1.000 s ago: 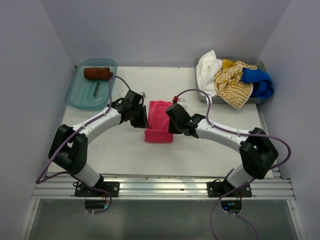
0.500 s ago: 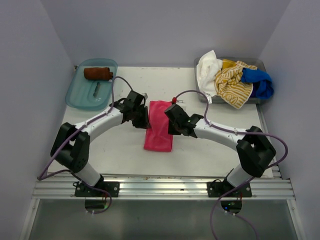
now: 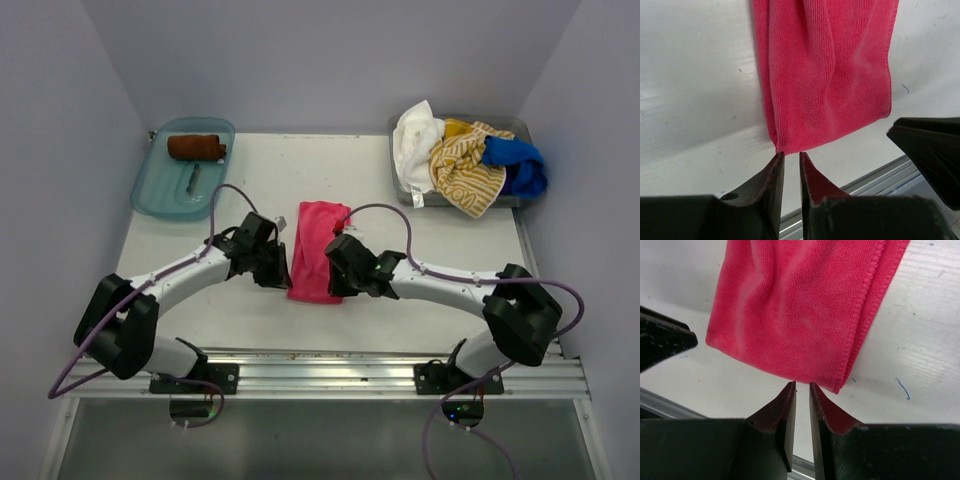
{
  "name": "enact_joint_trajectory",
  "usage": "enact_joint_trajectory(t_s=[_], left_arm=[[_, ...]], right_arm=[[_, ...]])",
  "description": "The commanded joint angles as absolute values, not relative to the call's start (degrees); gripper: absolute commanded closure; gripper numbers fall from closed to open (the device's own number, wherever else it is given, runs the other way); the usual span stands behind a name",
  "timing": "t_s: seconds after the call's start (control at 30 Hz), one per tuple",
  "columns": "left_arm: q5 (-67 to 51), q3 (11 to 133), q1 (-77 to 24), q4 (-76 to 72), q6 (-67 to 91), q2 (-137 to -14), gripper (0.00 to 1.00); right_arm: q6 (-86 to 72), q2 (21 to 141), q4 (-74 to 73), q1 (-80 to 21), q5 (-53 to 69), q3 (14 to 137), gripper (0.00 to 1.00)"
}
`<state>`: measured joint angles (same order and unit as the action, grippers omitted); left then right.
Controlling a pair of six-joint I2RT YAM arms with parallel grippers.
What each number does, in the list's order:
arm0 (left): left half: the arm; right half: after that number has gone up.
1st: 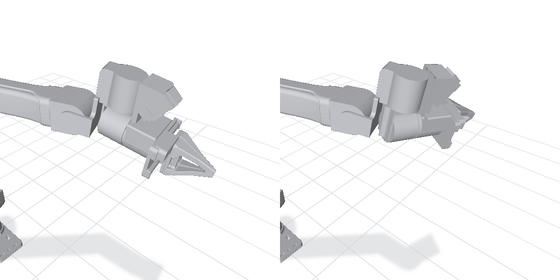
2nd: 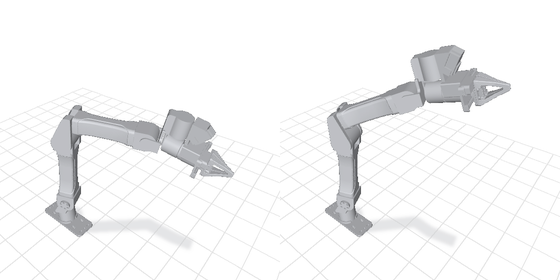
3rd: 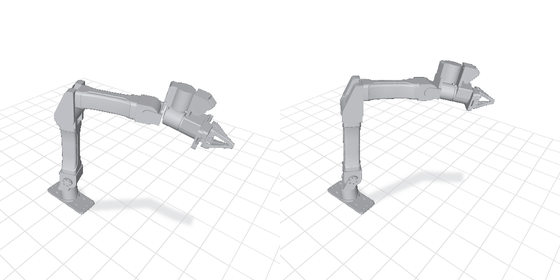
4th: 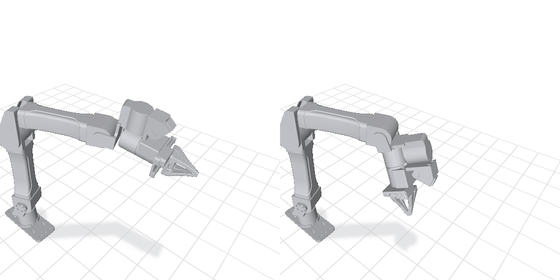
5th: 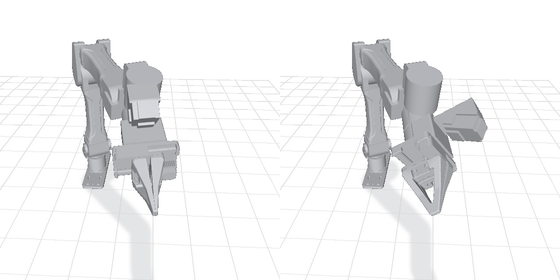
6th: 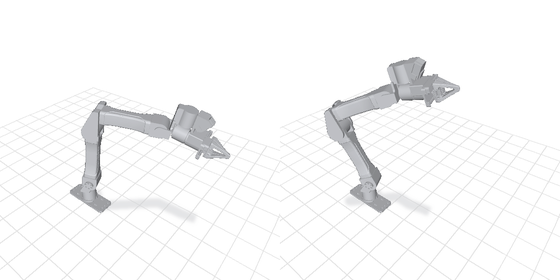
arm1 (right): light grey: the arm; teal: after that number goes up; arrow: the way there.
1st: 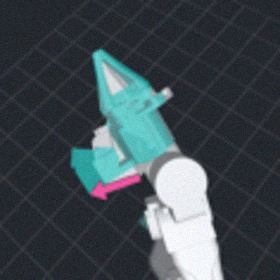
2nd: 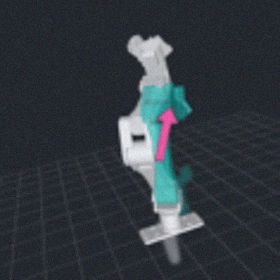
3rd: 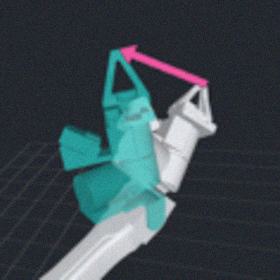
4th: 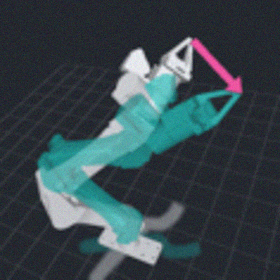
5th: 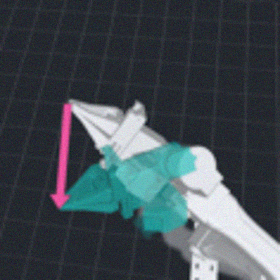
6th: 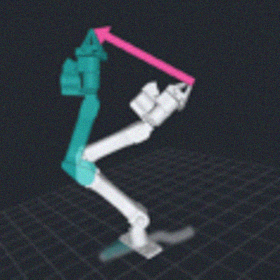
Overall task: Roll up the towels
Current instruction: Fold the towel
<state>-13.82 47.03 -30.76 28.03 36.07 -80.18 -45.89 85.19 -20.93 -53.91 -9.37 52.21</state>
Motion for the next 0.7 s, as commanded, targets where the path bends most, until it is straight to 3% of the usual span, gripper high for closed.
enact_joint_trajectory(t_s=[0.0,0.2,0.4,0.53,0.67], left_arm=[[-17.05,45.18,-31.99,19.71,37.44,-80.41,0.78],[-14.68,41.14,-32.17,17.50,36.12,-88.14,0.82],[-12.31,43.06,-32.08,21.52,35.33,-85.71,0.84],[-10.46,45.52,-32.08,25.48,35.24,-80.96,0.80],[-10.63,43.52,-32.08,25.93,35.42,-78.75,0.71]], right_arm=[[-47.37,88.41,-17.14,-53.96,-7.91,51.68,0.79],[-48.78,94.13,-17.84,-53.96,-9.41,50.10,0.83],[-48.69,86.51,-19.94,-54.05,-12.21,49.40,0.83],[-48.52,82.10,-21.09,-54.05,-14.76,48.61,0.78],[-48.08,82.88,-21.18,-54.05,-13.28,48.17,0.68]])
